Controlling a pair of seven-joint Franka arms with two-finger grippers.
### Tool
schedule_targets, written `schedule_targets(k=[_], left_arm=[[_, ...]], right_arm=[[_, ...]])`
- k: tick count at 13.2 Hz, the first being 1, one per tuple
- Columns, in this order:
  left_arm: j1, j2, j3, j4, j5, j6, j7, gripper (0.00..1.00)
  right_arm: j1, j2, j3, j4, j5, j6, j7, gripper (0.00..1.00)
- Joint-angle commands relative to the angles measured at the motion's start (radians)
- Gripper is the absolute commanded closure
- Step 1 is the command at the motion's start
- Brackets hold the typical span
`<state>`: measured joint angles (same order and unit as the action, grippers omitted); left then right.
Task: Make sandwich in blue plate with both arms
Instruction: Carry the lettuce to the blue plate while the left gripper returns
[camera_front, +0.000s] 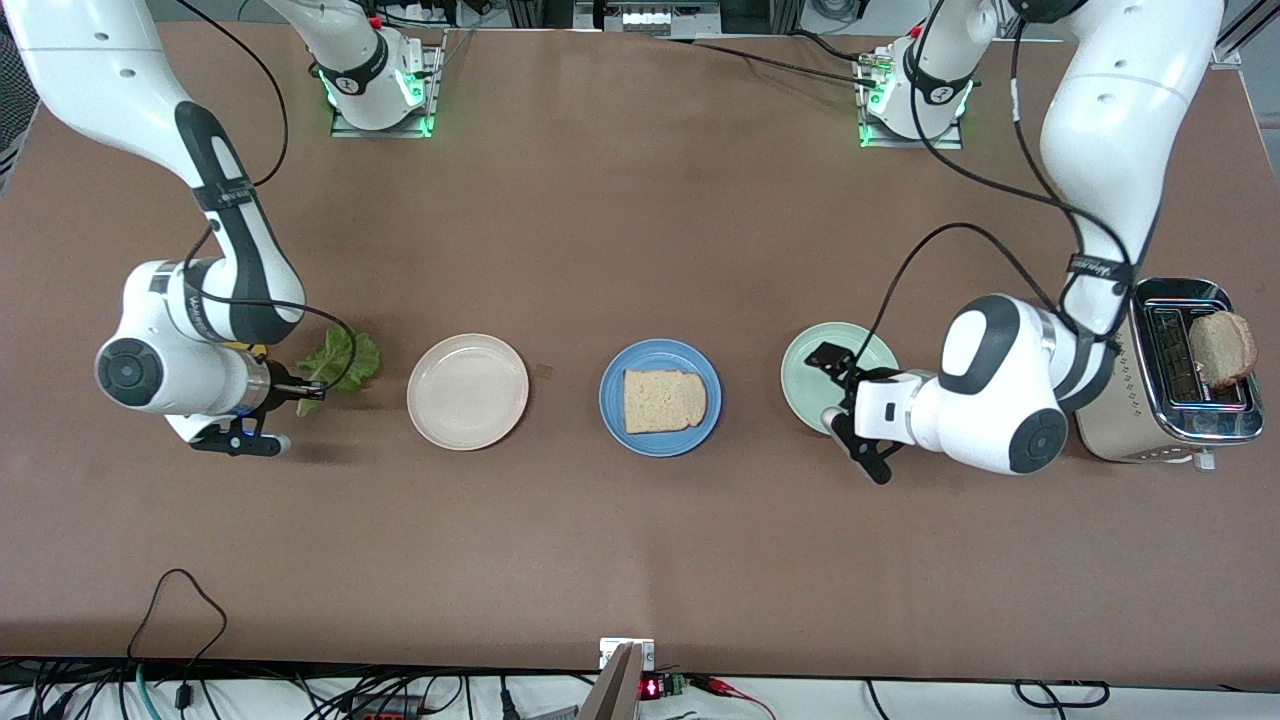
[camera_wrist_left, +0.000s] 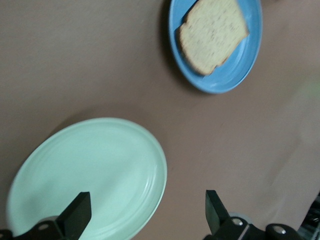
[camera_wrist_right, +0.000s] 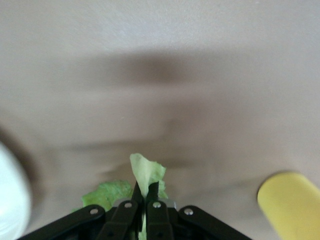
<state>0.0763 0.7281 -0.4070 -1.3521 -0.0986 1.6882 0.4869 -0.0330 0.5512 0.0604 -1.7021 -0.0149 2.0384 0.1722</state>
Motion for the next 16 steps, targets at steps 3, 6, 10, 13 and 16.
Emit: schedule_targets(k=[3,6,10,13,16], left_arm=[[-0.004,-0.168,0.002,-0.018,0.287,-0.102,-0.054,0.0],[0.008,-0.239,0.005,0.066,0.376,-0.168,-0.045,0.0],[0.011,-0.26,0.004,0.244,0.442,-0.321,-0.056,0.0],[0.014,-0.265,0.013,0.283,0.442,-0.32,-0.187,0.0],[0.04,-0.262,0.014,0.287,0.43,-0.32,-0.349,0.0]], right_arm=[[0.091,-0.022,0.006,0.162,0.254,-0.194,0.315,1.0],[0.212,0.016,0.006,0.18,0.371,-0.161,0.628,1.0],[0.363,0.134,0.007,0.252,0.404,0.067,0.929,1.0],[0.458,0.248,0.007,0.332,0.495,0.175,1.049,1.0],[0.485,0.321,0.024,0.395,0.585,0.236,1.101,1.0]])
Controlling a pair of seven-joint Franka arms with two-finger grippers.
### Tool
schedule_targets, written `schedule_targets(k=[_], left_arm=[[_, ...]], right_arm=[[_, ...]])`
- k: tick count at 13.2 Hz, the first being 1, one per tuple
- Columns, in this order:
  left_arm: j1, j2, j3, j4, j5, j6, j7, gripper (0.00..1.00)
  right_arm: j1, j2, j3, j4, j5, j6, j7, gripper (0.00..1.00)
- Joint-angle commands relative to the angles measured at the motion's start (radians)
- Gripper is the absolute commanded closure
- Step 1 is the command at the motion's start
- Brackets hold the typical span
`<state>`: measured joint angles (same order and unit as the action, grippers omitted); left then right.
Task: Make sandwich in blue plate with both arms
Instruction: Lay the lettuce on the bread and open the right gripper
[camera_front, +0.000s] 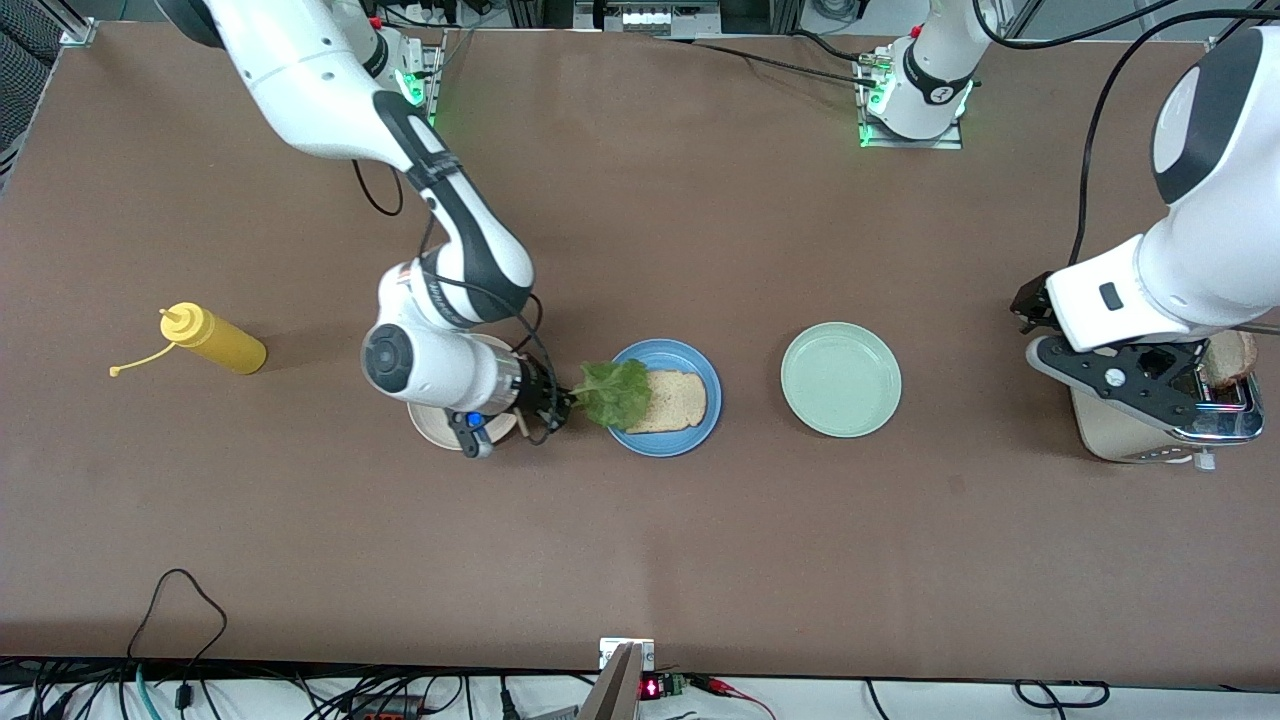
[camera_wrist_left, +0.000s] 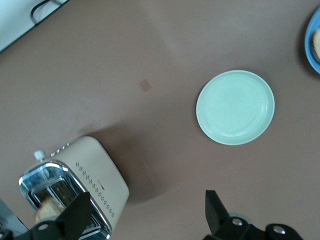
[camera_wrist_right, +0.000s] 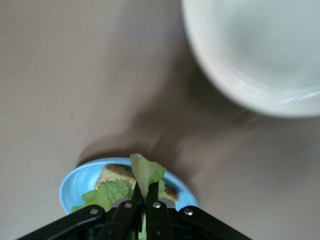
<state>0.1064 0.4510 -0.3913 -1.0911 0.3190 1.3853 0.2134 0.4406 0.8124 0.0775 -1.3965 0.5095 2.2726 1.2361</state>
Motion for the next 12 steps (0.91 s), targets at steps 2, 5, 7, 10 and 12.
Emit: schedule_targets(k=[2,5,7,10,12], left_arm=[[0.013,0.012,-0.004,0.025,0.009,-0.022,-0.085,0.0],[0.025,0.012,-0.001,0.025,-0.038,-0.02,-0.111,0.0],[0.027,0.012,-0.001,0.025,-0.044,-0.022,-0.118,0.0],[0.027,0.011,-0.001,0.027,-0.046,-0.022,-0.12,0.0],[0.027,0.012,-0.001,0.025,-0.046,-0.023,-0.121,0.0]], right_arm=[[0.039,0.089,0.011,0.111,0.096,0.01,0.057,1.0],[0.091,0.119,0.011,0.113,0.098,0.063,0.072,1.0],[0.11,0.134,0.011,0.112,0.096,0.076,0.068,0.65],[0.102,0.125,0.002,0.112,0.083,0.065,0.056,0.0],[0.096,0.088,-0.002,0.113,0.023,0.041,0.056,0.0]])
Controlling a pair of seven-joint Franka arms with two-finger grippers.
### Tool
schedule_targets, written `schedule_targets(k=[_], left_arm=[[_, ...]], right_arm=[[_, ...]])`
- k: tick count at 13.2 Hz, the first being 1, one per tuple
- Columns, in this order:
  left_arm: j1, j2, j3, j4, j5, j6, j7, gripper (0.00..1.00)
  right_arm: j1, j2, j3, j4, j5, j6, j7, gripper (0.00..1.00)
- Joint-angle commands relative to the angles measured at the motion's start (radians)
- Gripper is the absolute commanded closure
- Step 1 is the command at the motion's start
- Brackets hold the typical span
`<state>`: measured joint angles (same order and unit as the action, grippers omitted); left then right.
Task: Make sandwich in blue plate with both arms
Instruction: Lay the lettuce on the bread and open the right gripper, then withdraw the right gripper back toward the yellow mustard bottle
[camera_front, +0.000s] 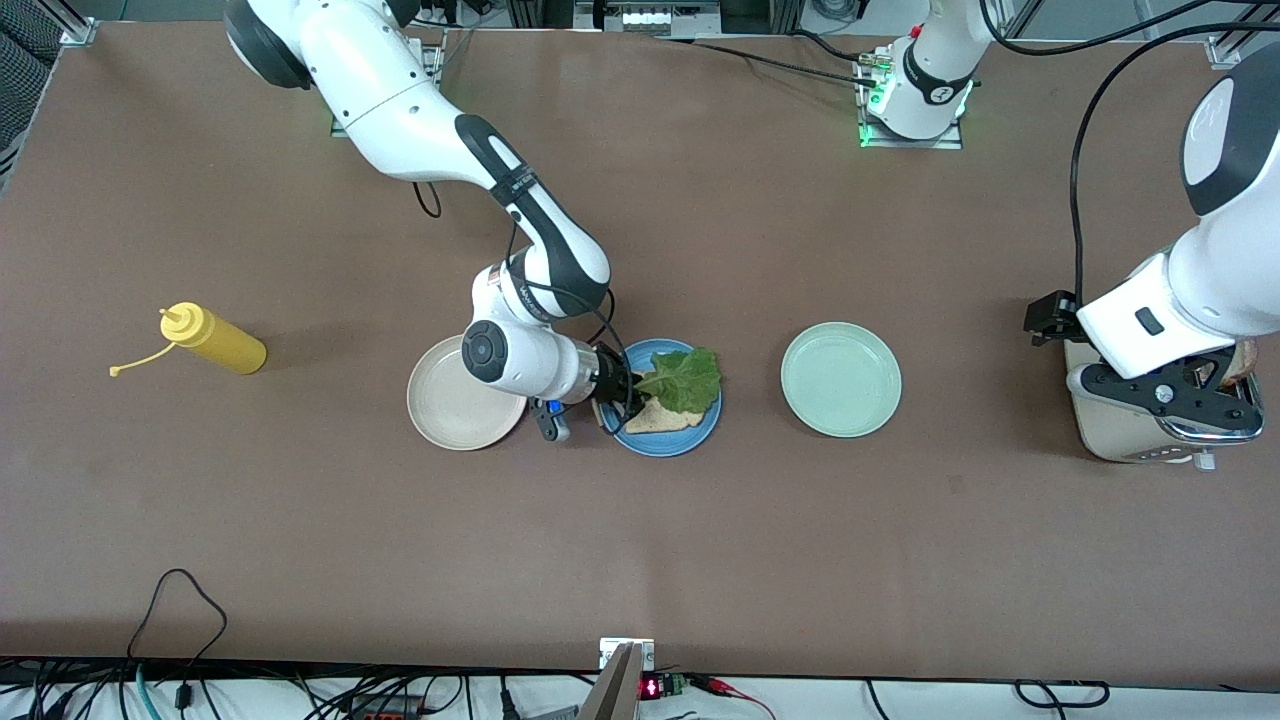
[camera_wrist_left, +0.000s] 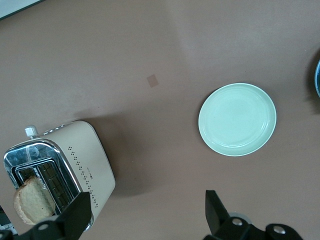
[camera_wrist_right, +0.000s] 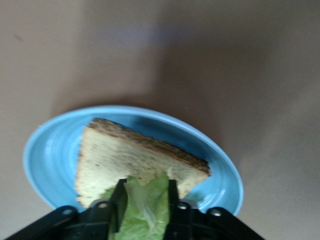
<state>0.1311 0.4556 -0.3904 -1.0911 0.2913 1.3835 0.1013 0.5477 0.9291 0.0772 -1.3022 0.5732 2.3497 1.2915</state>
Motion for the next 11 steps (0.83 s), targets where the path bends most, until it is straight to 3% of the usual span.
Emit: schedule_targets(k=[1,4,11], left_arm=[[0.002,0.006,-0.002,0.025,-0.018,-0.021,-0.009,0.0],[0.002,0.006,-0.004,0.025,-0.018,-0.023,-0.011,0.0],[0.001,0.006,-0.011,0.025,-0.02,-0.023,-0.009,0.0]], right_arm=[[-0.02,-0.05,-0.004,0.018,-0.083,-0.07,-0.001,0.0],[-0.086,-0.126,-0.001,0.02,-0.151,-0.148,-0.044,0.0],[-0.33,-0.366,-0.008,0.018,-0.159,-0.663,-0.404,0.0]])
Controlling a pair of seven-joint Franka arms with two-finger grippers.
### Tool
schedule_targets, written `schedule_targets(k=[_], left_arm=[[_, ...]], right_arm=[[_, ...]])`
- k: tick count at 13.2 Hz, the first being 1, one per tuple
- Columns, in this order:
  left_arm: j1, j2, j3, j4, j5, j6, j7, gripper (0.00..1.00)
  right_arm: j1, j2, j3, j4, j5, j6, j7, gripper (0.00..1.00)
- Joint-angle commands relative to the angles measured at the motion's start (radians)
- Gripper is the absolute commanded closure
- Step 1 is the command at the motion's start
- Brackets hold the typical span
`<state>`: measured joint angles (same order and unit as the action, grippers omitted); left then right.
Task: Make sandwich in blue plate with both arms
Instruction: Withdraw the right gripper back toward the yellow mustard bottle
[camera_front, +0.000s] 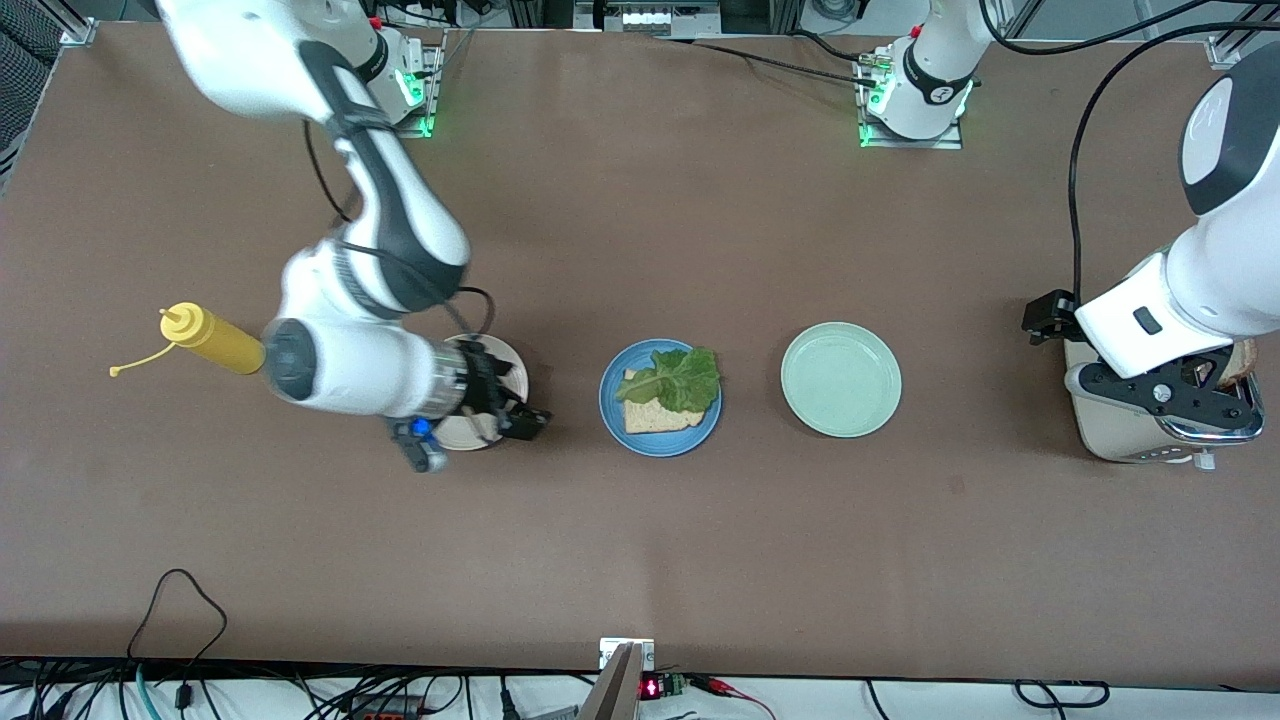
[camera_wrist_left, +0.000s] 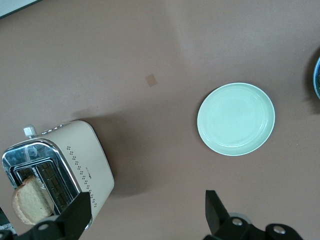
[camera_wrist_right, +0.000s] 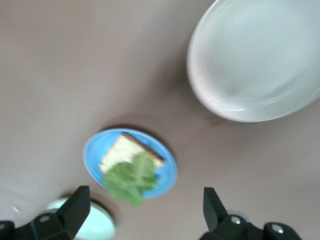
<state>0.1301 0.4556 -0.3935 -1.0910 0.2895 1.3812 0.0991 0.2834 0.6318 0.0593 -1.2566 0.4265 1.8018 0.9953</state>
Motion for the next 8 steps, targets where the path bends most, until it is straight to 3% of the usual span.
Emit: schedule_targets(k=[1,4,8], left_arm=[[0.003,0.005,-0.008,0.025,-0.02,-0.021,-0.007,0.0],[0.011,0.006,-0.005,0.025,-0.02,-0.022,-0.006,0.0],[0.069,0.0,-0.004,0.02,-0.089,-0.054,-0.009,0.0]], right_arm=[[-0.082,-0.096,-0.004,-0.027,-0.038,-0.183,-0.174,0.0],[-0.139,-0.217,-0.013,-0.107,-0.187,-0.297,-0.438,0.0],[-0.285,-0.482,-0.013,-0.406,-0.343,-0.274,-0.884,0.0]])
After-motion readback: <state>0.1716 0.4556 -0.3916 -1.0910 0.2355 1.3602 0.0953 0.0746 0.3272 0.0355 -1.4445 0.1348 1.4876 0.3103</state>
